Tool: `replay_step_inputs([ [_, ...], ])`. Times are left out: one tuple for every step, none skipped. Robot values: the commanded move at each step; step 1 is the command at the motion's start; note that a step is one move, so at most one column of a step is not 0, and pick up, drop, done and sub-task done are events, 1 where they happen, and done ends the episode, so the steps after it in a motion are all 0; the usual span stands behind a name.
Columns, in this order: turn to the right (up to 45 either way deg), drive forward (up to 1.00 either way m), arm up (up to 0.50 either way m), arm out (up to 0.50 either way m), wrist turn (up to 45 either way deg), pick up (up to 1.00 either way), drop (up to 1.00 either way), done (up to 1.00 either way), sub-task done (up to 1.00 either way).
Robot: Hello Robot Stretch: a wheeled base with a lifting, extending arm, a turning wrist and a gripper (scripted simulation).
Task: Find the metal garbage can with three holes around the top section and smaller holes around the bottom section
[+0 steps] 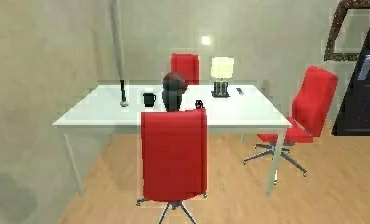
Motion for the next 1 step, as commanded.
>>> replay_step_inputs([
  [45.0,0.0,0.0,0.0,0.0,0.0,0.0,0.0,0.0],
])
